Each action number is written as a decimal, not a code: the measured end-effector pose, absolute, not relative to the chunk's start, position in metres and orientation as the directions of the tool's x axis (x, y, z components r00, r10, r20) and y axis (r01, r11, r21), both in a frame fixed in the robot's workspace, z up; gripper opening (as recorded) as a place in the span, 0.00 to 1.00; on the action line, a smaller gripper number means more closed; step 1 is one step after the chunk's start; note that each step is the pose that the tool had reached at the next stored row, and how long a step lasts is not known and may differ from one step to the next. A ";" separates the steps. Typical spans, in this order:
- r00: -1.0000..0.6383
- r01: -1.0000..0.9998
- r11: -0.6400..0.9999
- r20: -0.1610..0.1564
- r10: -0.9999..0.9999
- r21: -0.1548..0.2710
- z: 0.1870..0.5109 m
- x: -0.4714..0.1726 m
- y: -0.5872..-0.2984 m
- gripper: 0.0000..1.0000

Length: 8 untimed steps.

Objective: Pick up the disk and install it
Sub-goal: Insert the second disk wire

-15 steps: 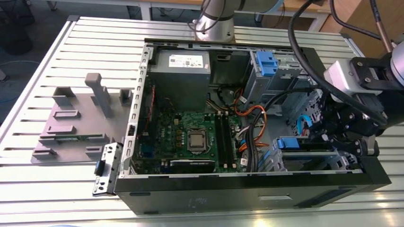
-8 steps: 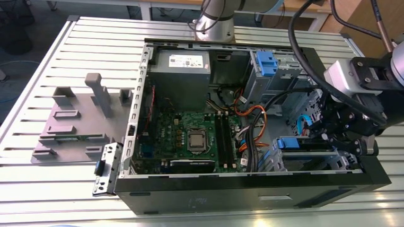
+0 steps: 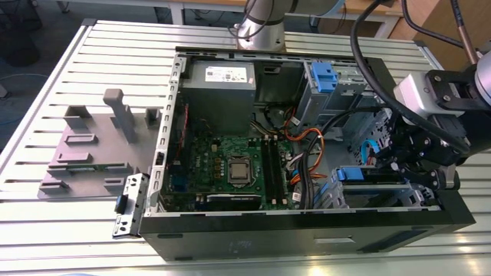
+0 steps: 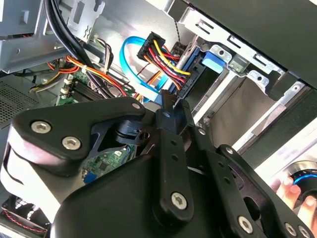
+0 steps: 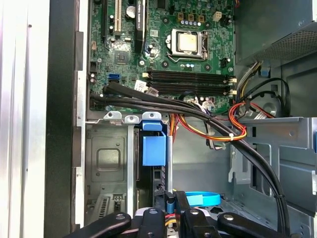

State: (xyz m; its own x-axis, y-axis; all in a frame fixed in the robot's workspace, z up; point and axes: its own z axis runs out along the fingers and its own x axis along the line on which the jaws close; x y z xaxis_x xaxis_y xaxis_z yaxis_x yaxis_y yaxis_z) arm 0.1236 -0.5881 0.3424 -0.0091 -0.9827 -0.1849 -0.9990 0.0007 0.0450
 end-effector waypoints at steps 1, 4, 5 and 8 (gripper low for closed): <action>-0.009 -0.999 0.001 -0.185 -0.983 0.045 0.342 0.124 -0.588 0.24; -0.009 -0.999 0.001 -0.185 -0.983 0.045 0.342 0.124 -0.588 0.22; -0.009 -0.999 0.001 -0.185 -0.983 0.045 0.342 0.124 -0.588 0.22; -0.009 -0.999 0.001 -0.185 -0.983 0.045 0.342 0.124 -0.588 0.16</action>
